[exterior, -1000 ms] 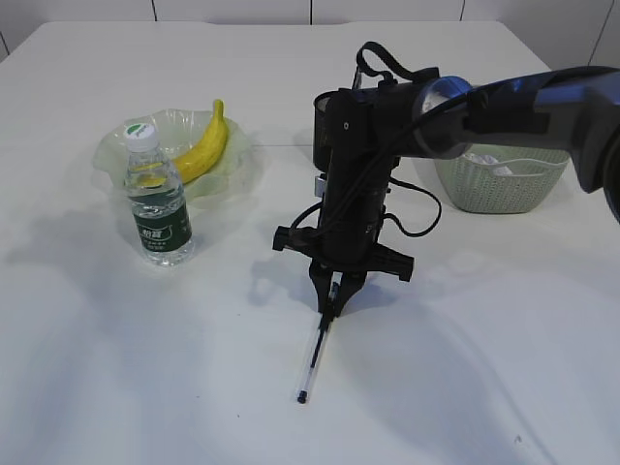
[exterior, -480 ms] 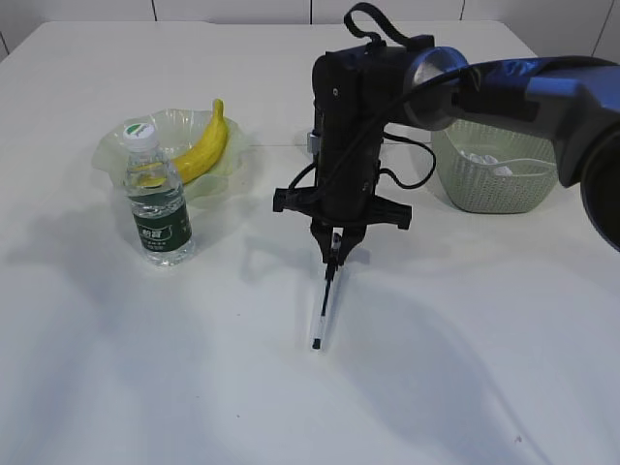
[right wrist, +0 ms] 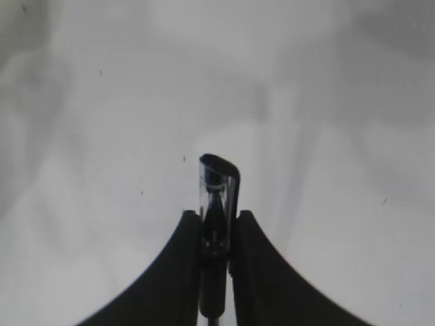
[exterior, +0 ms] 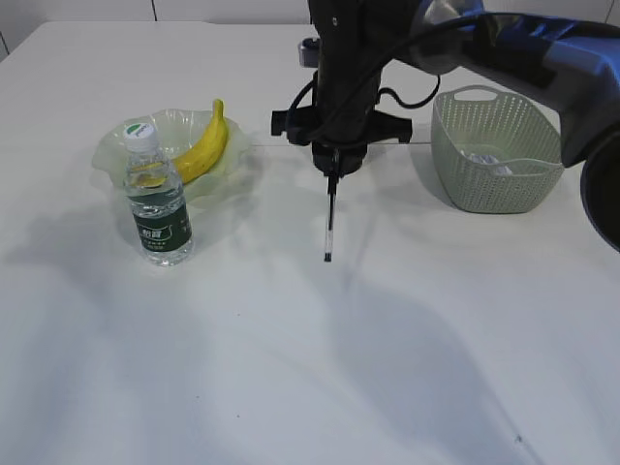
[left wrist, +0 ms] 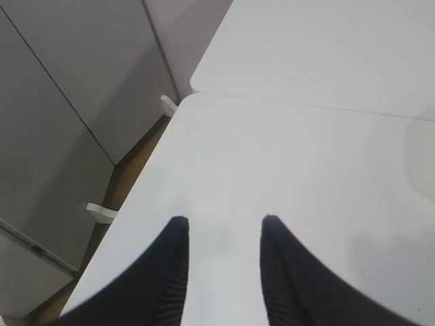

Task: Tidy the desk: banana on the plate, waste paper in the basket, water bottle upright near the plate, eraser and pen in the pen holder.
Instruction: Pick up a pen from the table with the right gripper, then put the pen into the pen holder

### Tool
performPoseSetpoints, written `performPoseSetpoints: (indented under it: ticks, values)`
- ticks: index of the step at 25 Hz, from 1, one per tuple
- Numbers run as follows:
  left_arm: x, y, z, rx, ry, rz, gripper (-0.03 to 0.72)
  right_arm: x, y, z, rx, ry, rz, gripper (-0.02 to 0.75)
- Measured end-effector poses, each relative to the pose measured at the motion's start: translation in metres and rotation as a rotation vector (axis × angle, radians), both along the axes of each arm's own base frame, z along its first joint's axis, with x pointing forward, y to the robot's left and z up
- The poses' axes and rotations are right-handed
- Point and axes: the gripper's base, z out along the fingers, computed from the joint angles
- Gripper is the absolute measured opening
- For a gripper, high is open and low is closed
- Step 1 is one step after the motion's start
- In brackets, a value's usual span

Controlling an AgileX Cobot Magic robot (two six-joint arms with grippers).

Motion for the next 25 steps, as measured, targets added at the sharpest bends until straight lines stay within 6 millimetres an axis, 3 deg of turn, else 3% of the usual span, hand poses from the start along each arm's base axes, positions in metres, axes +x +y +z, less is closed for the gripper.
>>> performPoseSetpoints:
  ticks: [12, 25]
  values:
    - [0.0, 0.0, 0.0, 0.0, 0.0, 0.0, 0.244, 0.036, -0.033, 0.086, 0.012, -0.46, -0.032, 0.072]
    - [0.0, 0.0, 0.0, 0.0, 0.0, 0.0, 0.244, 0.077, -0.073, 0.117, 0.075, -0.888, -0.006, 0.071]
